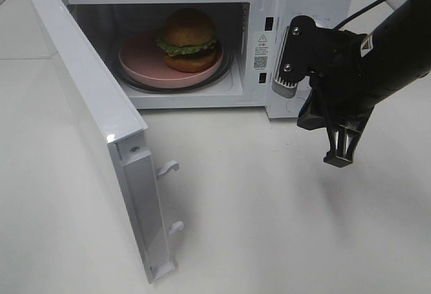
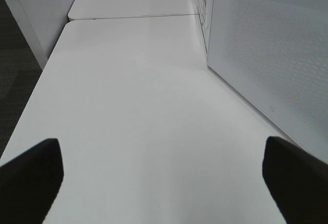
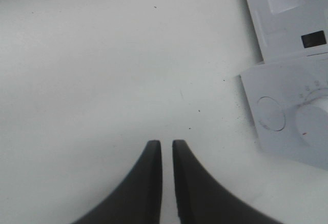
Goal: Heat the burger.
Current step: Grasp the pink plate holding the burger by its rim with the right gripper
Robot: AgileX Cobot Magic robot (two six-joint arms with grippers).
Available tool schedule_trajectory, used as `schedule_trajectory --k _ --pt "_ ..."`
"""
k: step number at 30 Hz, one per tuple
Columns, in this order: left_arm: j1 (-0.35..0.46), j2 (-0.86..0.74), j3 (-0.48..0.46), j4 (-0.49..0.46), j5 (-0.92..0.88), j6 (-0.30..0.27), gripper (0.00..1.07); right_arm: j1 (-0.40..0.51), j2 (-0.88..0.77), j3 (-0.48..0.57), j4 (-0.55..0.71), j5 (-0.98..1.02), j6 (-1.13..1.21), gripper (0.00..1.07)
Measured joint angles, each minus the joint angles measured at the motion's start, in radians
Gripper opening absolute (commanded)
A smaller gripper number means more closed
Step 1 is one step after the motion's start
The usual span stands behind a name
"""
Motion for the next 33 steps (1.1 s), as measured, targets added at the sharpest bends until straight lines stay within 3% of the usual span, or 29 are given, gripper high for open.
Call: schedule_trajectory --k 17,33 --pt "0.000 0.000 0.000 0.000 0.000 0.000 0.98 0.000 0.000 0.000 -0.252 -0.040 -0.154 0.13" --pt "0.000 0.000 0.000 0.000 0.000 0.000 0.98 0.000 0.000 0.000 -0.329 -0.040 -0.359 0.13"
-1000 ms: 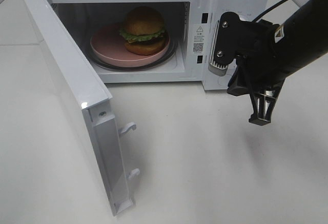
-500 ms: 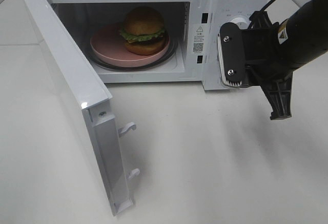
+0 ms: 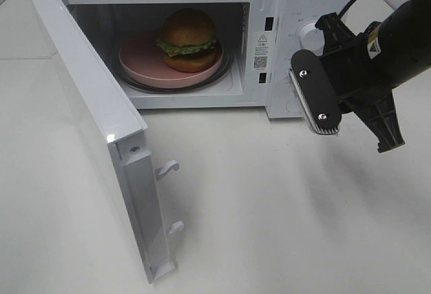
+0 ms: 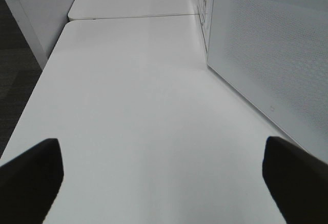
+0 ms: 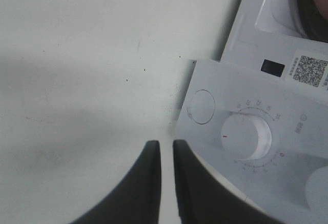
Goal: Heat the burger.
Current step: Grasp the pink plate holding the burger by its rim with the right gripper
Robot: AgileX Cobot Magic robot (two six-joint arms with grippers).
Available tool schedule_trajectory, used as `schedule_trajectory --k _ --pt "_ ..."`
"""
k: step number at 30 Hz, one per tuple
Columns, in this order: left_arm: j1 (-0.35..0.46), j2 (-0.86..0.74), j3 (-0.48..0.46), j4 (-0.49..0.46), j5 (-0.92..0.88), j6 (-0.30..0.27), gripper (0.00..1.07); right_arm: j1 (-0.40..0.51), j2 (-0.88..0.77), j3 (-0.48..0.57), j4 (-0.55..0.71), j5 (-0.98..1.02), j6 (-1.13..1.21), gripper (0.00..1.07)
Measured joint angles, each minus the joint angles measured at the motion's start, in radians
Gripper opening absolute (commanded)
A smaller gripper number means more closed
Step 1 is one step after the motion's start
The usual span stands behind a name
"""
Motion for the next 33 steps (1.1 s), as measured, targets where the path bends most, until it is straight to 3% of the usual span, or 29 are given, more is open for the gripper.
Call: schedule_trajectory --k 9,11,12,13,14,15,16,17,18,19,22,33 --pt "0.000 0.000 0.000 0.000 0.000 0.000 0.98 0.000 0.000 0.000 0.009 0.000 0.005 0.19" --pt "0.000 0.000 0.000 0.000 0.000 0.000 0.98 0.006 0.000 0.000 0.010 -0.025 0.059 0.37" --pt "0.000 0.000 0.000 0.000 0.000 0.000 0.98 0.006 0.000 0.000 0.010 -0.025 0.059 0.37" --pt "0.000 0.000 0.000 0.000 0.000 0.000 0.98 0.012 0.000 0.000 0.009 -0.032 0.079 0.45" --pt "0.000 0.000 0.000 0.000 0.000 0.000 0.98 0.022 0.000 0.000 0.009 -0.038 0.110 0.62" --pt "0.000 0.000 0.000 0.000 0.000 0.000 0.98 0.022 0.000 0.000 0.009 -0.038 0.110 0.62" --pt "0.000 0.000 0.000 0.000 0.000 0.000 0.98 0.029 0.000 0.000 0.008 -0.042 0.137 0.68" --pt "0.000 0.000 0.000 0.000 0.000 0.000 0.98 0.032 0.000 0.000 0.007 -0.042 0.147 0.84" --pt "0.000 0.000 0.000 0.000 0.000 0.000 0.98 0.032 0.000 0.000 0.007 -0.042 0.147 0.84" --pt "0.000 0.000 0.000 0.000 0.000 0.000 0.98 0.033 0.000 0.000 0.000 -0.043 0.175 0.94" --pt "0.000 0.000 0.000 0.000 0.000 0.000 0.98 0.033 0.000 0.000 -0.008 -0.044 0.223 1.00" --pt "0.000 0.000 0.000 0.000 0.000 0.000 0.98 0.069 0.000 -0.002 -0.038 -0.044 0.266 0.97"
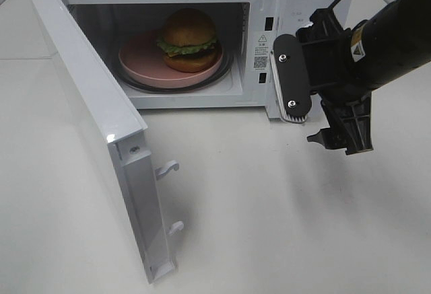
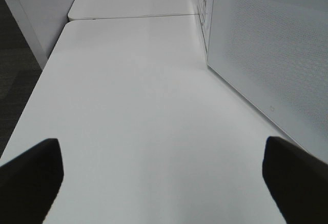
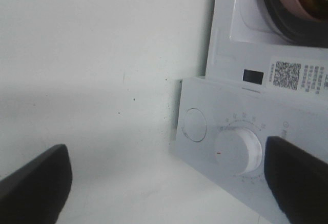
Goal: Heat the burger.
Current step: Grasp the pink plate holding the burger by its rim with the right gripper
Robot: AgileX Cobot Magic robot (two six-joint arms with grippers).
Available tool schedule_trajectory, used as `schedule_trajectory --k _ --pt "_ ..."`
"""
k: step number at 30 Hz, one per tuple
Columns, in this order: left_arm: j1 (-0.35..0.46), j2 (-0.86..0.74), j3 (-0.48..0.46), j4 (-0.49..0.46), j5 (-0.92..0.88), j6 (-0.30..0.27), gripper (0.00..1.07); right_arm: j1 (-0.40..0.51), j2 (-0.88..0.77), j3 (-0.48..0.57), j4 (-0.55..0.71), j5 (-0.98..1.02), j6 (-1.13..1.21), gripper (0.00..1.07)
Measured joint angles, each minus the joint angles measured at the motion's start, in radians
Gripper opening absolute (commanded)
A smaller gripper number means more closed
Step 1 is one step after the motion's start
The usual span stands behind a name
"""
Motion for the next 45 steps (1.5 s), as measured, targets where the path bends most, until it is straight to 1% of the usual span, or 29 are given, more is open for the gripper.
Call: schedule_trajectory --k 4,9,10,11,15,17,20,22,23,25,34,36,41,45 --pt "0.000 0.000 0.000 0.000 0.000 0.000 0.98 0.018 0.001 -0.021 -0.010 0.002 0.006 0.97" --pt "0.000 0.000 0.000 0.000 0.000 0.000 0.98 0.045 0.020 -0.088 -0.025 0.001 0.045 0.95" --pt "0.000 0.000 0.000 0.000 0.000 0.000 0.98 0.045 0.020 -0.088 -0.025 0.001 0.045 0.95" --pt "0.000 0.000 0.000 0.000 0.000 0.000 0.98 0.056 0.039 -0.110 -0.025 0.001 0.050 0.95" --pt "0.000 0.000 0.000 0.000 0.000 0.000 0.98 0.076 0.074 -0.138 -0.026 -0.002 0.052 0.94" --pt "0.000 0.000 0.000 0.000 0.000 0.000 0.98 0.101 0.130 -0.181 -0.026 -0.009 0.053 0.93" --pt "0.000 0.000 0.000 0.000 0.000 0.000 0.98 0.107 0.145 -0.195 -0.026 -0.009 0.053 0.93" --pt "0.000 0.000 0.000 0.000 0.000 0.000 0.98 0.120 0.185 -0.233 -0.025 -0.017 0.064 0.92" --pt "0.000 0.000 0.000 0.000 0.000 0.000 0.98 0.120 0.185 -0.233 -0.025 -0.017 0.064 0.92" --pt "0.000 0.000 0.000 0.000 0.000 0.000 0.98 0.130 0.230 -0.277 -0.023 -0.025 0.079 0.92" --pt "0.000 0.000 0.000 0.000 0.000 0.000 0.98 0.133 0.298 -0.332 -0.023 -0.033 0.093 0.90" --pt "0.000 0.000 0.000 0.000 0.000 0.000 0.98 0.133 0.334 -0.364 -0.023 -0.034 0.110 0.89" --pt "0.000 0.000 0.000 0.000 0.000 0.000 0.98 0.133 0.374 -0.398 -0.023 -0.040 0.133 0.88" --pt "0.000 0.000 0.000 0.000 0.000 0.000 0.98 0.133 0.426 -0.450 -0.023 -0.042 0.136 0.86"
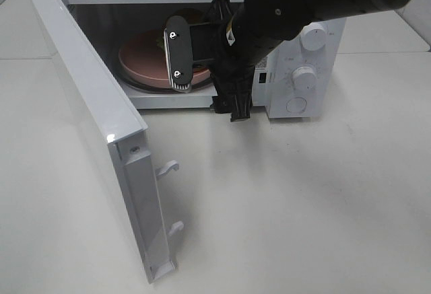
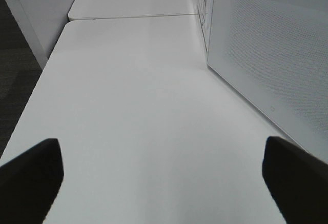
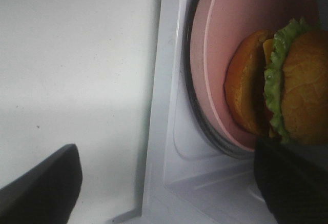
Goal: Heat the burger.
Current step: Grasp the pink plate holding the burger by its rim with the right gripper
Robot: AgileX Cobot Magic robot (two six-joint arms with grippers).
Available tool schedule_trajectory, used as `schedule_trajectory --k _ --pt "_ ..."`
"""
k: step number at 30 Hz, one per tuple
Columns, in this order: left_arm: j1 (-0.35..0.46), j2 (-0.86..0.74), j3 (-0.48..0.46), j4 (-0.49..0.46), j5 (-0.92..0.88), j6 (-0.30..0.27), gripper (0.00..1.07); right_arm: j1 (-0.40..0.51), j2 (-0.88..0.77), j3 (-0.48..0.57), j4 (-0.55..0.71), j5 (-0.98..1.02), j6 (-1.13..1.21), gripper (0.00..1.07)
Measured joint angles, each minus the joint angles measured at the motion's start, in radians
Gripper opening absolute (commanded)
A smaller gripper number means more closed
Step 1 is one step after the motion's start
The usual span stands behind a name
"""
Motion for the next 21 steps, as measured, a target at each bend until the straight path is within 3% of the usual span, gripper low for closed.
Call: schedule_trajectory --k 21 --pt "0.000 0.000 0.000 0.000 0.000 0.000 0.98 0.000 0.216 -0.235 0.000 0.041 0.082 0.81"
